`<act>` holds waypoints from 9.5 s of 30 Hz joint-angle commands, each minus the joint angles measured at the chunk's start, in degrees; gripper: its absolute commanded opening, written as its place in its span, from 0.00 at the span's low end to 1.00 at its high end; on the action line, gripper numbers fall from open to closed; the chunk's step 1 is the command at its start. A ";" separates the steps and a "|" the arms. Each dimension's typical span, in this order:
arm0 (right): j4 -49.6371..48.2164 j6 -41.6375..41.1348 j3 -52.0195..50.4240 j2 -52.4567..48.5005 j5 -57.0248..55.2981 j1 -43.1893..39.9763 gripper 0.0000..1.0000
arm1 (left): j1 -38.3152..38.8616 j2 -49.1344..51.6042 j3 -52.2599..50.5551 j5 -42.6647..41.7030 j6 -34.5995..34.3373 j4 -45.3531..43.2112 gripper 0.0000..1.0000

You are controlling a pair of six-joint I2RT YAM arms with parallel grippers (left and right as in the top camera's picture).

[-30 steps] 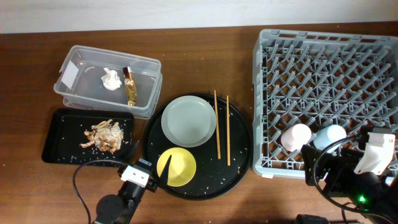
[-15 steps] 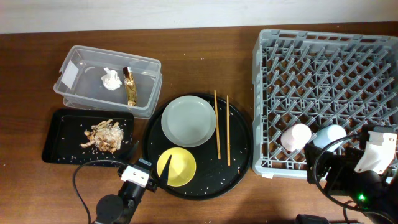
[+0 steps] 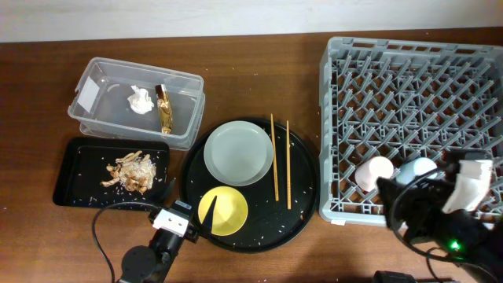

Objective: Sort waste into correct bins and load items into the dishwasher rack

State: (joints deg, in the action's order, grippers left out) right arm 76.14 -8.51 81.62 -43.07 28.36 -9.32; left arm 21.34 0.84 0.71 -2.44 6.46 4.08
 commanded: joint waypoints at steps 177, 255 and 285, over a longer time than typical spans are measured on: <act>-35.04 -28.00 -14.91 -68.78 -30.29 46.71 0.31 | -0.42 -0.50 -0.17 -0.83 0.74 0.28 0.99; -30.16 -10.27 -10.05 -28.26 -97.33 13.14 0.04 | -0.42 -0.50 -0.17 -0.83 0.74 0.26 0.99; -46.16 21.46 -6.56 -43.60 -91.73 26.69 0.99 | -0.42 -0.50 -0.17 -0.83 0.74 0.28 0.99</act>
State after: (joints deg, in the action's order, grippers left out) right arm 25.96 13.61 71.59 -94.39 -70.94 14.28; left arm 21.34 0.78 0.71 -2.63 6.46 4.16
